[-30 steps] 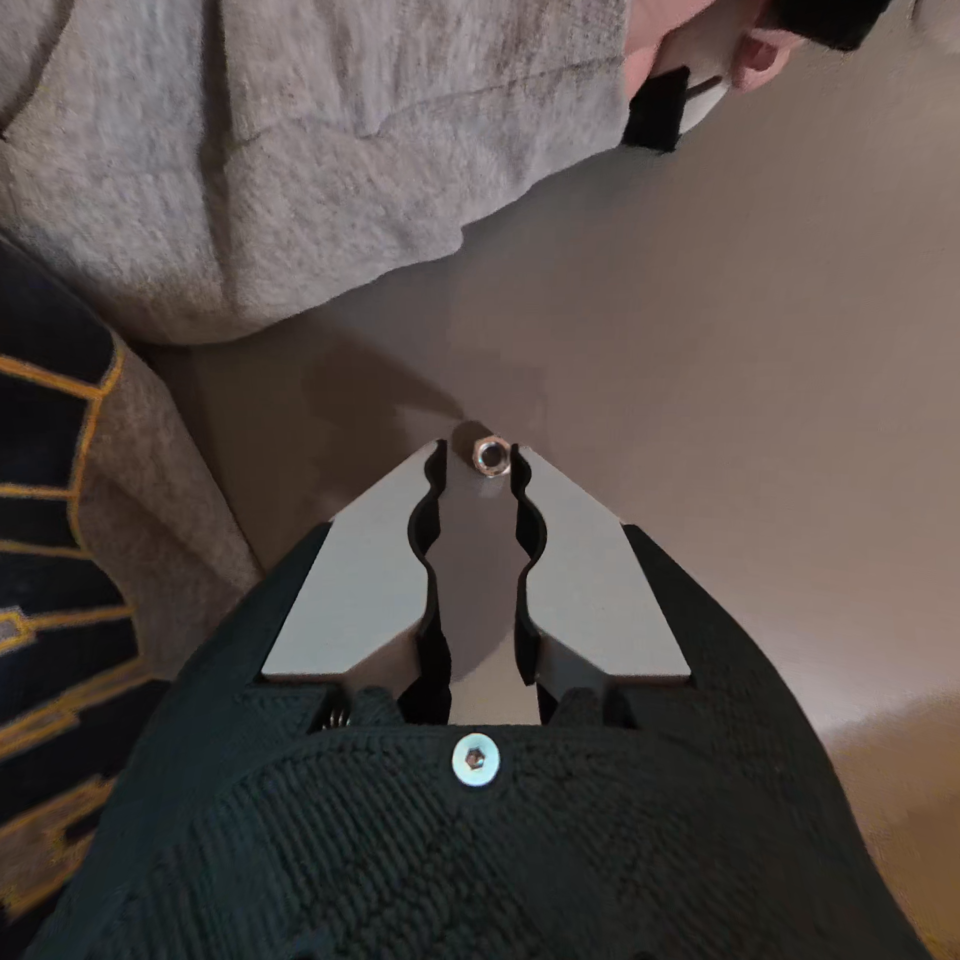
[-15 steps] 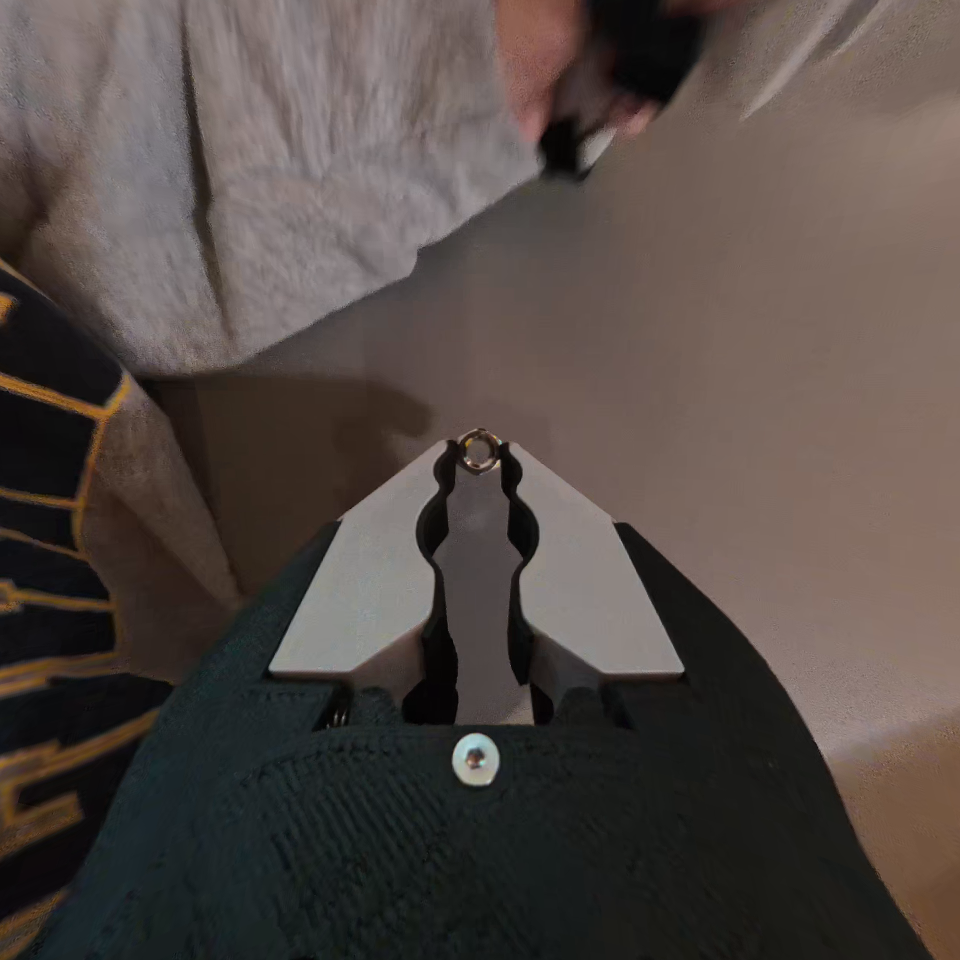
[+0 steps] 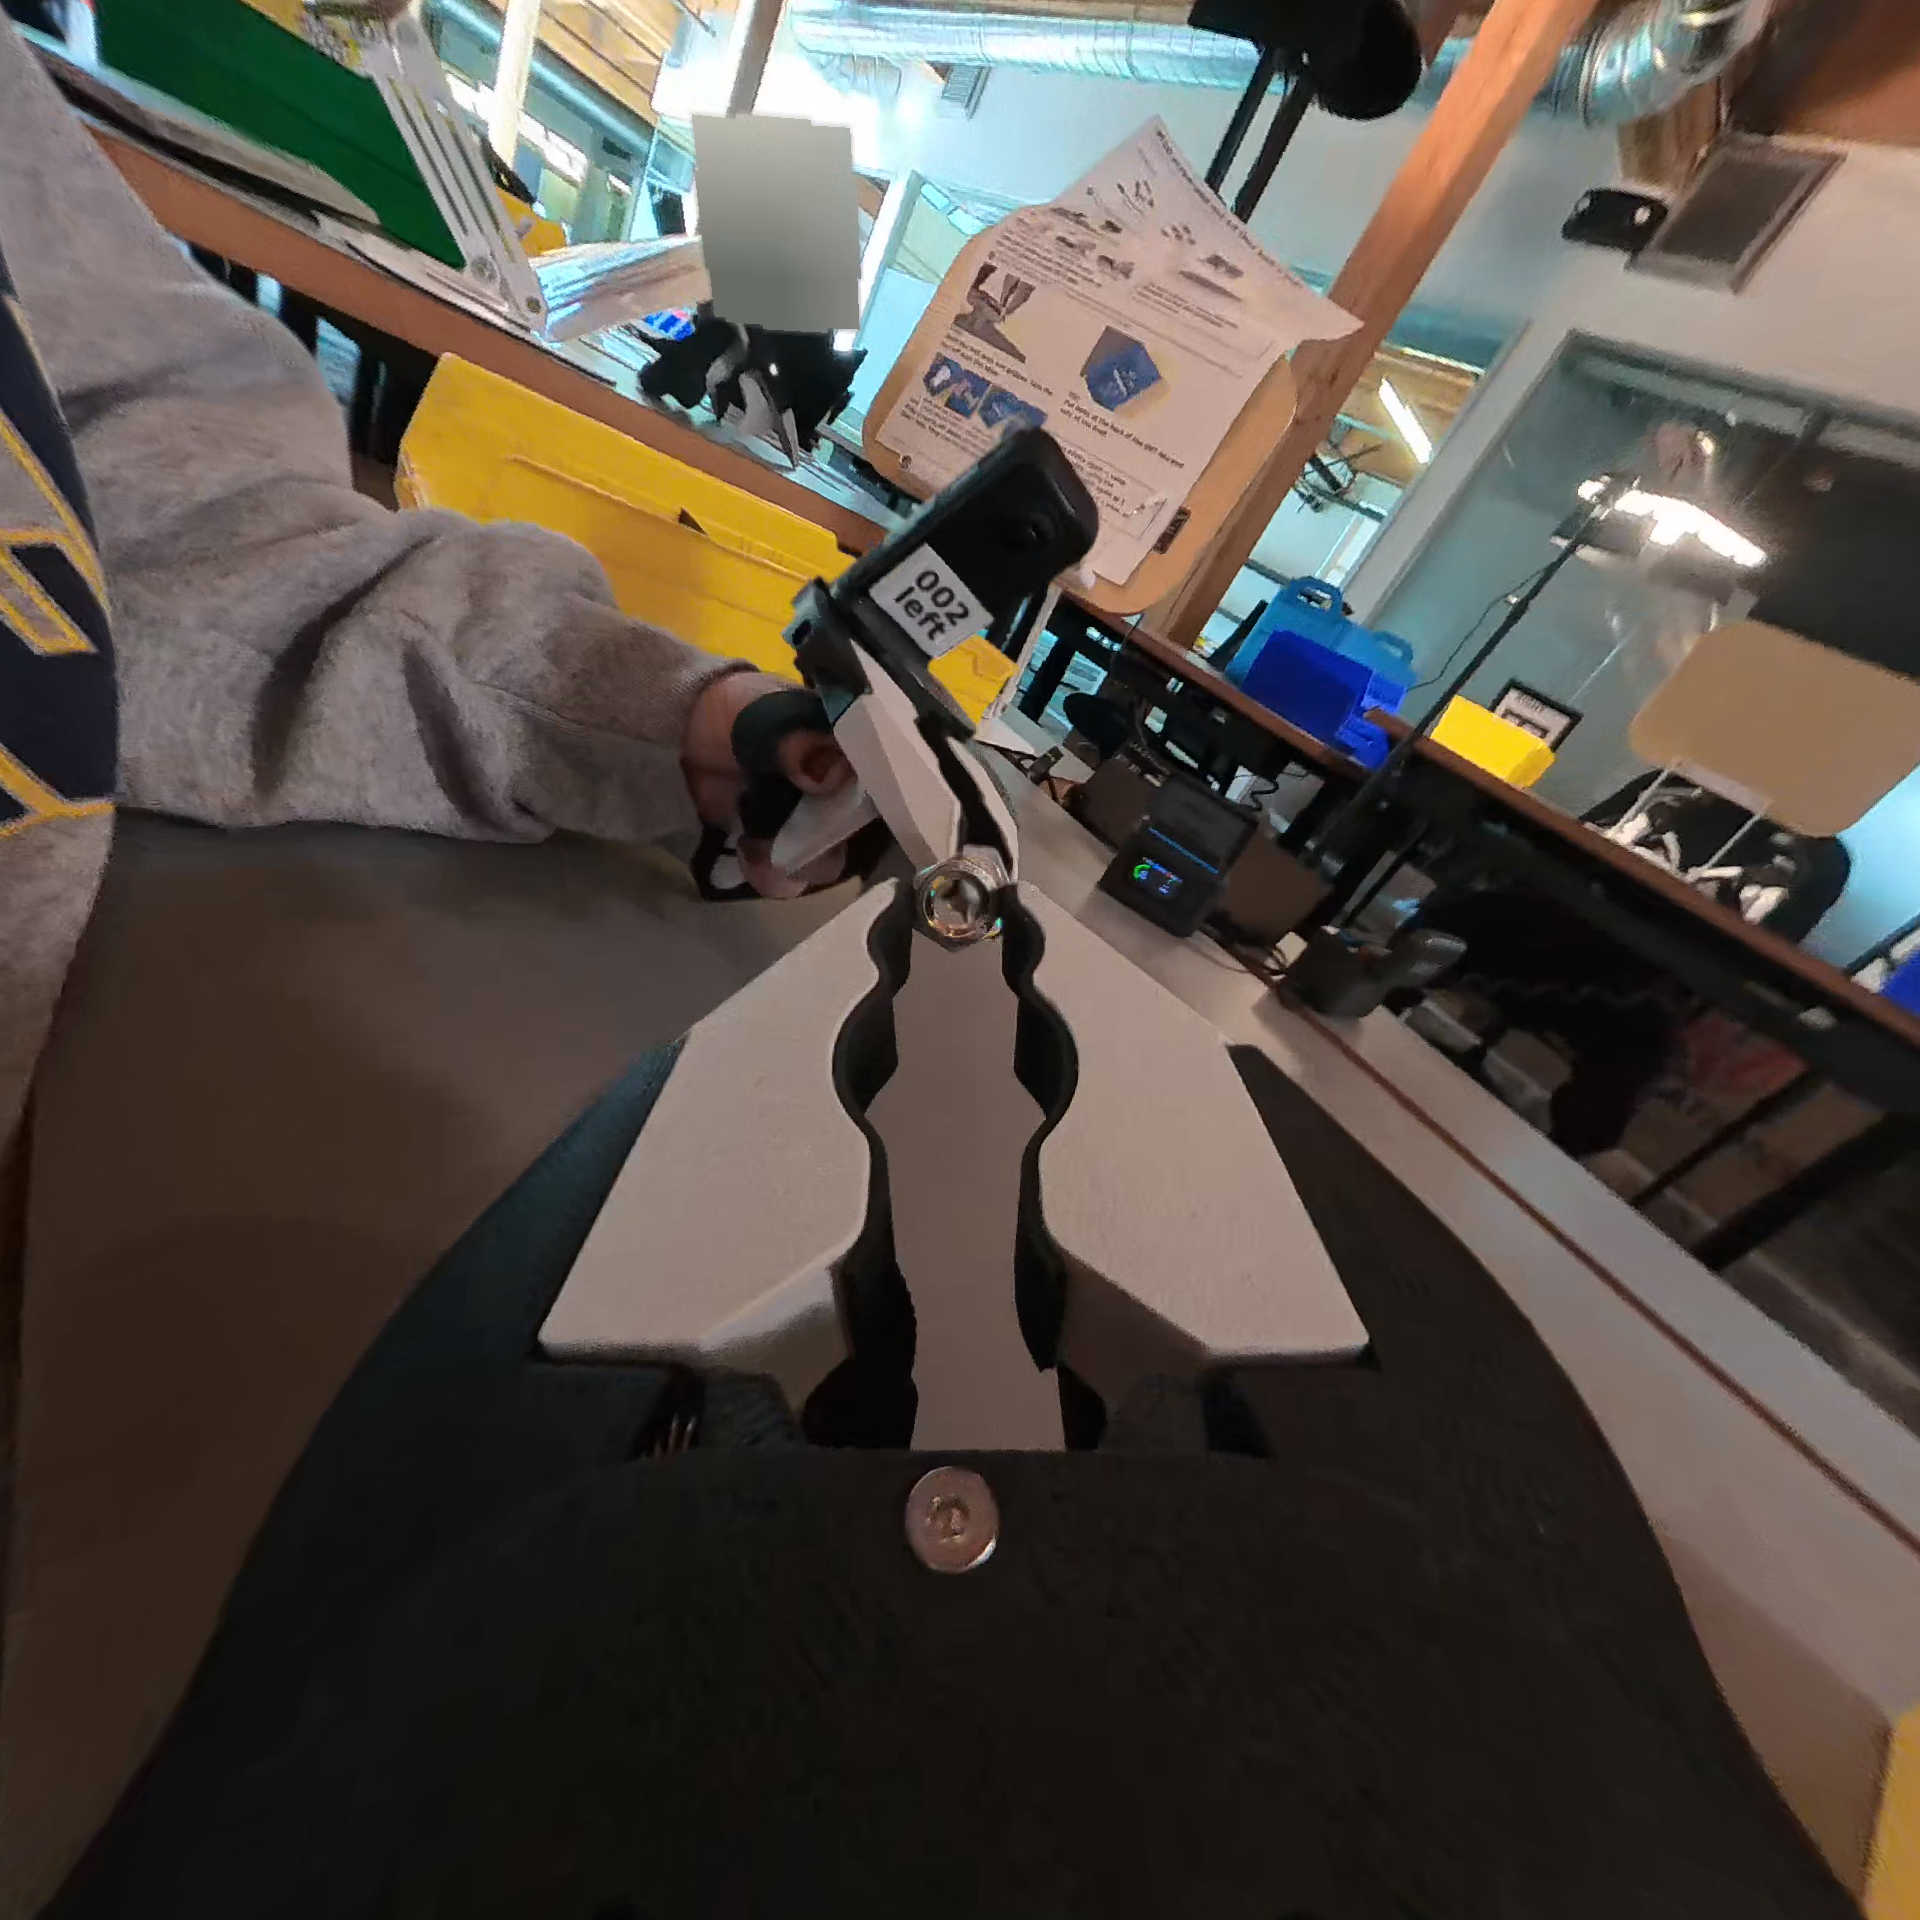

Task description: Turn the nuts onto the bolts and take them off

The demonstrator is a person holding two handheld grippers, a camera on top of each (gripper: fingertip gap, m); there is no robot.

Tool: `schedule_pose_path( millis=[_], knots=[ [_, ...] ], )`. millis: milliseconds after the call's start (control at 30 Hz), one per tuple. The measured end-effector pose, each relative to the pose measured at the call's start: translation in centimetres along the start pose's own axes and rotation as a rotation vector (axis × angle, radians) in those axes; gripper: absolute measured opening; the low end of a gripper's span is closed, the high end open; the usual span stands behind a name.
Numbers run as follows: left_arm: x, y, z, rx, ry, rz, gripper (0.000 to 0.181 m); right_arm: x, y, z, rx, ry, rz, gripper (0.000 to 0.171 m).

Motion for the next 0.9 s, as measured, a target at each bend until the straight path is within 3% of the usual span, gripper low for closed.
schedule_pose_path(
  millis=[267,600,900],
  knots=[
    [0.0,-0.1,-0.6,0.091,0.061,-0.023,0.015,-0.3,-0.3,0.6,0.026,0.213,0.01,0.016],
    [0.8,-0.4,-1.2,0.179,0.131,0.03,0.015,0.2,-0.8,1.5,-0.014,0.286,-0.008,0.016],
    [0.3,-1.0,-0.8,0.11,0.121,-0.023,0.015,0.6,-0.5,0.5,-0.007,0.017,-0.129,0.016]
  ],
)
Point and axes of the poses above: each gripper's, where its closed fingertips meet, y back along the fingers, x out of its underside, z = x × y across the jaws, the point moved 4 cm from there along y, back along the fingers, and after that the axes turned 4 degrees about -y, right-handed, at the moved point
